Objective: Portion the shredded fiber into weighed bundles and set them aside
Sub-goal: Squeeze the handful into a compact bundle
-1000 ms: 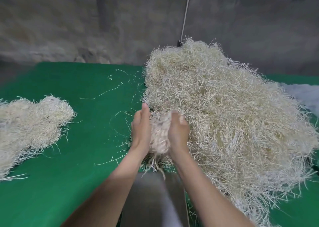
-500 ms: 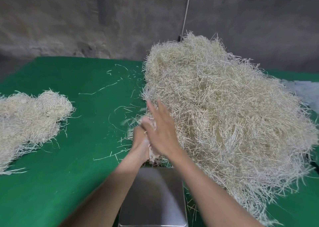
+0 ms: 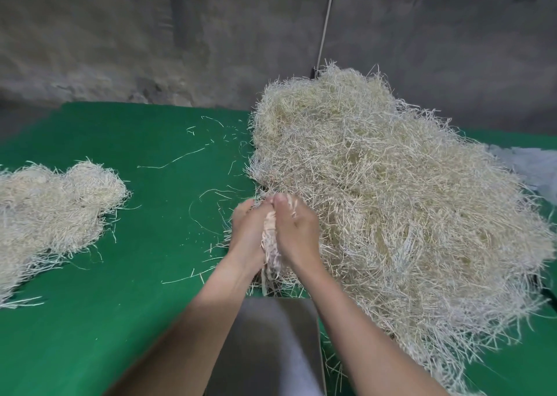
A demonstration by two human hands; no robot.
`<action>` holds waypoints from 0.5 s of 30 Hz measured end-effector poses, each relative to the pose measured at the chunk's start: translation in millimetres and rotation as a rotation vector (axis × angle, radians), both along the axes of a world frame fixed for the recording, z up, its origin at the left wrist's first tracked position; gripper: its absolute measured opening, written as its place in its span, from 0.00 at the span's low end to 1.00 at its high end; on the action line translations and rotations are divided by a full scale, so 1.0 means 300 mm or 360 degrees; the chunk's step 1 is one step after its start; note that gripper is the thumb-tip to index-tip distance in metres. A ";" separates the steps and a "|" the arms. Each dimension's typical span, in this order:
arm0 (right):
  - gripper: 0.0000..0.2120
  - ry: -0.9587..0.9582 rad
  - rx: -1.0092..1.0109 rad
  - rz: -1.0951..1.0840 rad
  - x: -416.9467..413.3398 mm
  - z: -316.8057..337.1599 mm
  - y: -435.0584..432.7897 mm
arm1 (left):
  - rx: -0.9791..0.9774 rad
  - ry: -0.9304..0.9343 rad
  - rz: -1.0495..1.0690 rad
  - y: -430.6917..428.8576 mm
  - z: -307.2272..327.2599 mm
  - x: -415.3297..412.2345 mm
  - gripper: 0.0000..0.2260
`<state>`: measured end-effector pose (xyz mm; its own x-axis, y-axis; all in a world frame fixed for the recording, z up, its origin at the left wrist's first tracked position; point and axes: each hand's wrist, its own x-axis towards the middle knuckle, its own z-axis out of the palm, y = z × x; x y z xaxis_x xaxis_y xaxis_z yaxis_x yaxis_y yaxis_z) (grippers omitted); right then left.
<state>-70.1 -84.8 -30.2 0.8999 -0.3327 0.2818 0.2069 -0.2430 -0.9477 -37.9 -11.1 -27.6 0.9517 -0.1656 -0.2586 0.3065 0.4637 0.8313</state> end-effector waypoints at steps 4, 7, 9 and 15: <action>0.07 0.0264 0.0746 -0.0298 0.068 0.060 -0.069 | -0.0275 0.0180 -0.0270 -0.002 -0.046 -0.047 0.25; 0.18 0.0233 0.0505 -0.0215 0.052 0.039 -0.057 | -0.0407 0.0289 -0.0320 -0.026 -0.052 -0.044 0.28; 0.26 0.0066 -0.0046 -0.0050 -0.007 -0.017 -0.032 | -0.0448 0.0289 -0.0169 -0.020 -0.012 -0.022 0.26; 0.24 -0.0021 -0.0871 0.0179 0.001 -0.016 -0.014 | 0.0447 -0.0160 -0.0058 -0.023 -0.054 -0.052 0.15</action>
